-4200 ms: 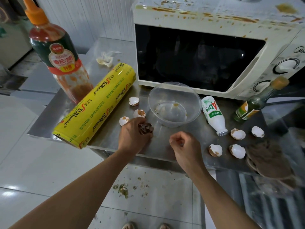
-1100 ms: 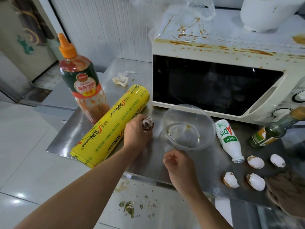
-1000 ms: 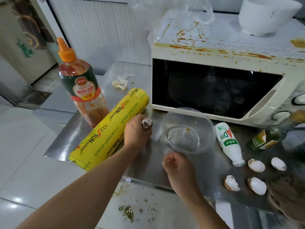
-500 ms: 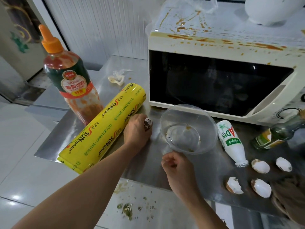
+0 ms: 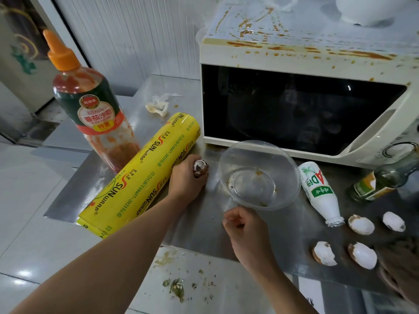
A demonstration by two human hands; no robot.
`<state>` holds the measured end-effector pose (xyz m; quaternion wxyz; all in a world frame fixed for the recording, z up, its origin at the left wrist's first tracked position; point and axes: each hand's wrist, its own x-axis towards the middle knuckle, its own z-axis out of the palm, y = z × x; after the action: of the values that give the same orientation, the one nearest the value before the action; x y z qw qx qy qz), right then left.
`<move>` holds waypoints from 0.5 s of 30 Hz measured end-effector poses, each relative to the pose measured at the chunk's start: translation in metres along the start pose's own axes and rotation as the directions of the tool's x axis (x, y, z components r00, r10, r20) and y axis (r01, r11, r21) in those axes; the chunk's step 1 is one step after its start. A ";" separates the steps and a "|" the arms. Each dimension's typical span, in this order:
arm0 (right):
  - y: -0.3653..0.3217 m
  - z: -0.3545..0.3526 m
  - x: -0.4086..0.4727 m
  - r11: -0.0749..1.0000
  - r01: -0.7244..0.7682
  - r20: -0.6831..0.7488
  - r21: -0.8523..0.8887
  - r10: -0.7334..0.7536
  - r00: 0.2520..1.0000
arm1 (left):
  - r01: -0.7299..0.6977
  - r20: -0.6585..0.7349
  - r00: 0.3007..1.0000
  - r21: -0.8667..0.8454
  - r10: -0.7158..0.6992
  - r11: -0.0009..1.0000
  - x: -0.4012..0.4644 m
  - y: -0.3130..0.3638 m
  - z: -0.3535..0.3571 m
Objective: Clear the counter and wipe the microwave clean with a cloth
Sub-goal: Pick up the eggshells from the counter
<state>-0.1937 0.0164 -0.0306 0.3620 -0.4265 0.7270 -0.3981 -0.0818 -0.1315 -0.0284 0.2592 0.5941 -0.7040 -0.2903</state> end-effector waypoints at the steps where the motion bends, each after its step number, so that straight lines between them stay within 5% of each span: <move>1: 0.000 -0.001 0.000 1.000 -0.002 -0.003 0.002 0.002 1.000 | 0.002 0.002 1.000 -0.002 -0.002 1.000 0.000 0.000 0.001; 15: 0.003 -0.002 -0.001 1.000 0.013 -0.008 0.007 -0.013 1.000 | 0.036 -0.004 0.999 0.024 -0.036 0.999 0.004 0.003 0.008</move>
<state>-0.1962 0.0191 -0.0322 0.3582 -0.4282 0.7242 -0.4047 -0.0897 -0.1345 -0.0316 0.2481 0.6102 -0.6962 -0.2852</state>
